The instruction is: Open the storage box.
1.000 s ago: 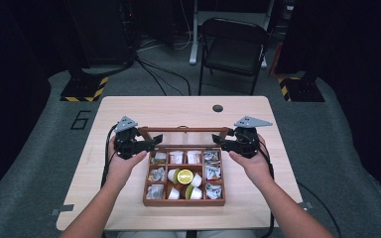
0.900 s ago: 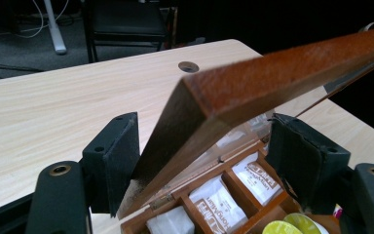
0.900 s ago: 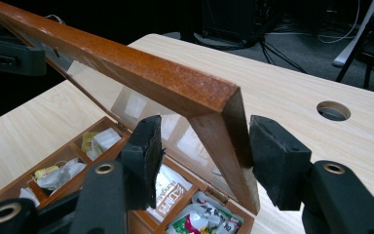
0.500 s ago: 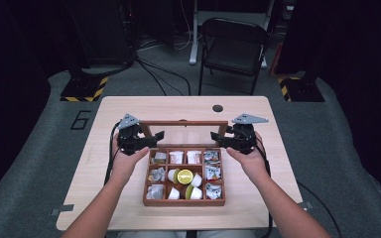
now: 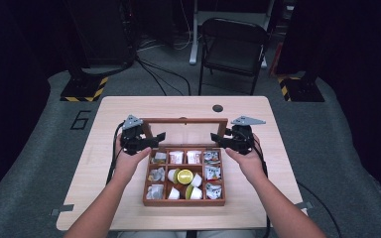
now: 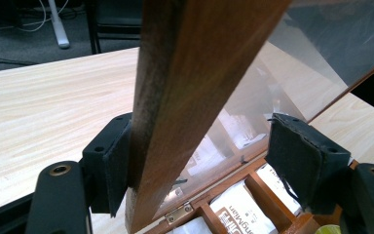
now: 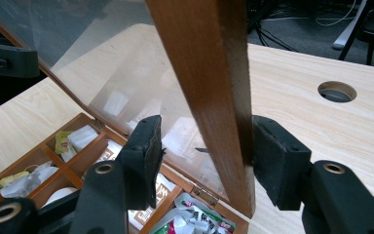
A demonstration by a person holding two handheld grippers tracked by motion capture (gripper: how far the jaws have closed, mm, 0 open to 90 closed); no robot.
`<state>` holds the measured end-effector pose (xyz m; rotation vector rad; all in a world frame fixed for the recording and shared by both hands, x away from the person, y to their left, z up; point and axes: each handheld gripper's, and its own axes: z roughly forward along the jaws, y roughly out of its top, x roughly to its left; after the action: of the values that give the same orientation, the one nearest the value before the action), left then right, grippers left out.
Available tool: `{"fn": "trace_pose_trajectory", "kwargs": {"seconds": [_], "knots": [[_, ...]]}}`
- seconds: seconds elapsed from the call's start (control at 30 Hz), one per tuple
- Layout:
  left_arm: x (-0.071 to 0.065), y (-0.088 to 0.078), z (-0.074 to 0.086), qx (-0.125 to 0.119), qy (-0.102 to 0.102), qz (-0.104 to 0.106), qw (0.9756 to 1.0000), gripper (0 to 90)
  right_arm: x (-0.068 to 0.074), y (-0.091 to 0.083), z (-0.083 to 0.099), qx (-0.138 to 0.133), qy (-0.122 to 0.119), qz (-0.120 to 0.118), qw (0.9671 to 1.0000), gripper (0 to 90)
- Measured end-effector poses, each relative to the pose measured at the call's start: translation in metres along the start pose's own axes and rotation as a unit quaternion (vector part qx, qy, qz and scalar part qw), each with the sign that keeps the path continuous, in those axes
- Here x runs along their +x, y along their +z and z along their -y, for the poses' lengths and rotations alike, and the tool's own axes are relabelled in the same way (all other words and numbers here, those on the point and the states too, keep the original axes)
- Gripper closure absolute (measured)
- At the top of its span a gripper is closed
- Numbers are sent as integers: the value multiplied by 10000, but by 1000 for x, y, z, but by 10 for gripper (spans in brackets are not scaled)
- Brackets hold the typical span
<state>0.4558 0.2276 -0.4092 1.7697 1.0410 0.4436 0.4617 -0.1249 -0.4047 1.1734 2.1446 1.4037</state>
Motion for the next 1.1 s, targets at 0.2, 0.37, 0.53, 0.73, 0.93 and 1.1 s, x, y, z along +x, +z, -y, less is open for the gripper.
{"fn": "trace_pose_trajectory", "kwargs": {"seconds": [0.2, 0.37, 0.53, 0.73, 0.93, 1.1], "knots": [[4, 3, 4, -36, -181, 62, 9998, 287, -1, 1, -1, -17, 0, 24, 10000, 468], [7, 4, 9, 28, -163, 33, 9999, 313, -2, 2, -2, -18, 25, -4, 10000, 469], [11, 9, 17, 103, -189, 0, 9998, 317, -3, 3, -2, -21, 33, -13, 10000, 470], [14, 12, 23, 150, -286, 4, 9995, 351, -3, 4, -3, -22, 66, 5, 10000, 469], [16, 13, 25, 145, -223, 18, 9996, 365, -4, 7, 2, 7, 39, 72, 10000, 455], [16, 15, 26, 129, -226, 8, 9997, 366, -6, 12, 11, 123, 85, 99, 9998, 447]]}}
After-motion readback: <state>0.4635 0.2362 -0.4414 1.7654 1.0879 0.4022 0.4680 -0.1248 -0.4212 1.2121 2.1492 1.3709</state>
